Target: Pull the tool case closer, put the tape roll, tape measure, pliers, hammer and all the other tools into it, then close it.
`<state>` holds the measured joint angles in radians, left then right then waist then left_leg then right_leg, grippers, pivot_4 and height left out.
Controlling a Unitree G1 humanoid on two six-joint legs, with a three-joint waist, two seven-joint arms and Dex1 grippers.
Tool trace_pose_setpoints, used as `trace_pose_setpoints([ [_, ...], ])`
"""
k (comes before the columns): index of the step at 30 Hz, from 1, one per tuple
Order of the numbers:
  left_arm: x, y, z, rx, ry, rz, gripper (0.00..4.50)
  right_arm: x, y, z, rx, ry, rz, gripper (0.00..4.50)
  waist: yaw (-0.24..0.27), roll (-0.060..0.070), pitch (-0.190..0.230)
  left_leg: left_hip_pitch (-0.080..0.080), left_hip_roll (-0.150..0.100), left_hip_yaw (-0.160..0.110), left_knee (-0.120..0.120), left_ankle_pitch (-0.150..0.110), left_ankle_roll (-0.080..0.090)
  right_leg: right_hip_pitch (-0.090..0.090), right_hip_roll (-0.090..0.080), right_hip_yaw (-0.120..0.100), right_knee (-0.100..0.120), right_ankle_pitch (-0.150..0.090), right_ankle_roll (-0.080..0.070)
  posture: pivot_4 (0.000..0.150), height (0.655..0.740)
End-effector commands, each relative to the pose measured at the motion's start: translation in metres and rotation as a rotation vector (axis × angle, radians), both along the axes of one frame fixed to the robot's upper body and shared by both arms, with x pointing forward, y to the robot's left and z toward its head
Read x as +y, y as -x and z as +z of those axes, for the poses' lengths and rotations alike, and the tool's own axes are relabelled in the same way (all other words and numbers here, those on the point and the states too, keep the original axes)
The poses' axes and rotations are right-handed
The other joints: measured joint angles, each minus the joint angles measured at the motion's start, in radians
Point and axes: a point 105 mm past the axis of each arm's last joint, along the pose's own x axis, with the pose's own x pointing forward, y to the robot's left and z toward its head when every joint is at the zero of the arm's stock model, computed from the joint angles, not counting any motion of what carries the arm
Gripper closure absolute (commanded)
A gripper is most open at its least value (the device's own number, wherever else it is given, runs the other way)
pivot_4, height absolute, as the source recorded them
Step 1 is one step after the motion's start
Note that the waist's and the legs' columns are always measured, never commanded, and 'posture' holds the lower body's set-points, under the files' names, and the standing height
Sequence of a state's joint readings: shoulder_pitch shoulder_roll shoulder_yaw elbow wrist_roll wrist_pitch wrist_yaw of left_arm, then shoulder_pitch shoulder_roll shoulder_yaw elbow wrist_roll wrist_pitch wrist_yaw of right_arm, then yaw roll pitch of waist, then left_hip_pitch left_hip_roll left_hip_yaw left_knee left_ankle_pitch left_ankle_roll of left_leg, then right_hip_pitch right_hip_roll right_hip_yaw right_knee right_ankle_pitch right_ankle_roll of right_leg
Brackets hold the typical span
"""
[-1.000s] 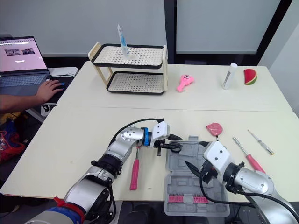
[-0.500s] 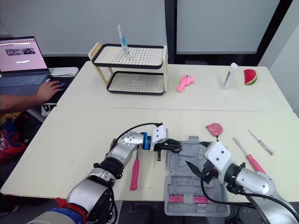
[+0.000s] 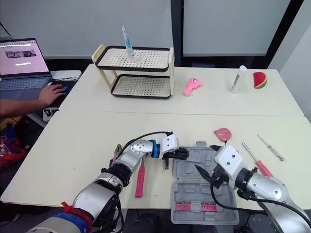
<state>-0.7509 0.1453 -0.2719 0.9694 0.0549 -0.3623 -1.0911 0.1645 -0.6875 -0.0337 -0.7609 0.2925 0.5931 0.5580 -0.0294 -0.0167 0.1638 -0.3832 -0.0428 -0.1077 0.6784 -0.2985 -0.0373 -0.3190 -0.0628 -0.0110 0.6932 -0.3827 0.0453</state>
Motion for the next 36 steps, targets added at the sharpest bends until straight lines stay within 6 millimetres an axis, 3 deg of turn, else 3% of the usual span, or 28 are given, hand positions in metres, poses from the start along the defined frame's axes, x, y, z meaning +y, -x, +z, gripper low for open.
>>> trace_pose_setpoints([
  [1, 0.008, -0.017, 0.058, -0.092, 0.145, 0.001, 4.03, -0.017, -0.008, 0.019, -0.061, 0.004, -0.015, 0.00, 0.000, 0.000, 0.000, 0.000, 0.000, 0.000, 0.000, 0.000, 0.000, 0.000, 0.000, 0.000, 0.000, 0.000, 0.000, 0.150, 0.7400],
  [4, 0.034, -0.020, 0.084, -0.089, 0.157, 0.000, 4.03, -0.040, -0.011, 0.024, -0.043, 0.017, -0.024, 0.00, 0.000, 0.000, 0.000, 0.000, 0.000, 0.000, 0.000, 0.000, 0.000, 0.000, 0.000, 0.000, 0.000, 0.000, 0.000, 0.150, 0.7400],
  [5, 0.057, -0.021, 0.093, -0.085, 0.133, 0.014, 3.86, -0.053, -0.011, 0.027, -0.025, 0.031, -0.020, 0.00, -0.003, 0.000, 0.000, 0.000, 0.000, 0.000, 0.000, 0.000, 0.000, 0.000, 0.000, 0.000, 0.000, 0.000, 0.000, 0.150, 0.7400],
  [11, 0.170, -0.007, 0.130, 0.050, 0.070, 0.226, 2.28, -0.113, -0.008, 0.047, 0.079, 0.011, -0.076, 0.00, -0.018, 0.001, 0.000, 0.002, 0.003, 0.000, -0.001, 0.000, 0.000, 0.001, 0.002, 0.001, 0.001, 0.000, 0.000, 0.150, 0.7400],
  [14, 0.217, 0.009, 0.132, 0.105, 0.039, 0.376, 1.34, -0.146, -0.003, 0.051, 0.094, 0.044, -0.142, 0.00, -0.012, 0.001, 0.000, 0.001, 0.002, 0.000, -0.001, 0.000, 0.000, 0.001, 0.001, 0.001, -0.001, 0.000, 0.000, 0.150, 0.7400],
  [18, 0.276, 0.027, 0.119, 0.143, -0.011, 0.576, 0.04, -0.183, 0.007, 0.052, 0.124, 0.062, -0.231, 0.00, -0.002, 0.001, 0.000, 0.001, 0.002, -0.001, -0.002, 0.000, 0.000, 0.001, 0.000, 0.002, -0.003, 0.000, 0.000, 0.150, 0.7400],
  [19, 0.286, 0.030, 0.115, 0.144, -0.019, 0.615, 0.01, -0.191, 0.008, 0.053, 0.124, 0.060, -0.251, 0.00, 0.000, 0.001, 0.000, 0.001, 0.002, -0.001, -0.002, 0.000, 0.001, 0.001, 0.000, 0.002, -0.003, 0.000, 0.000, 0.150, 0.7400],
  [22, 0.308, 0.037, 0.105, 0.152, -0.032, 0.699, 0.01, -0.213, 0.011, 0.049, 0.134, 0.068, -0.310, 0.00, 0.004, 0.002, 0.000, 0.001, 0.001, -0.001, -0.002, -0.003, 0.005, 0.002, -0.001, 0.002, -0.003, 0.000, 0.000, 0.150, 0.7400],
  [27, 0.321, 0.041, 0.097, 0.152, -0.048, 0.748, 0.01, -0.232, 0.014, 0.039, 0.165, 0.069, -0.351, 0.00, 0.000, 0.002, 0.000, 0.001, 0.001, -0.001, -0.002, -0.003, 0.005, 0.002, -0.002, 0.002, -0.003, 0.000, 0.000, 0.150, 0.7400],
  [36, 0.314, 0.041, 0.104, 0.131, -0.042, 0.721, 0.01, -0.211, 0.005, 0.042, 0.173, 0.055, -0.300, 0.00, -0.007, 0.003, 0.000, 0.002, 0.002, 0.000, -0.002, -0.003, 0.005, 0.001, -0.002, 0.002, -0.002, 0.000, 0.000, 0.150, 0.7400],
])
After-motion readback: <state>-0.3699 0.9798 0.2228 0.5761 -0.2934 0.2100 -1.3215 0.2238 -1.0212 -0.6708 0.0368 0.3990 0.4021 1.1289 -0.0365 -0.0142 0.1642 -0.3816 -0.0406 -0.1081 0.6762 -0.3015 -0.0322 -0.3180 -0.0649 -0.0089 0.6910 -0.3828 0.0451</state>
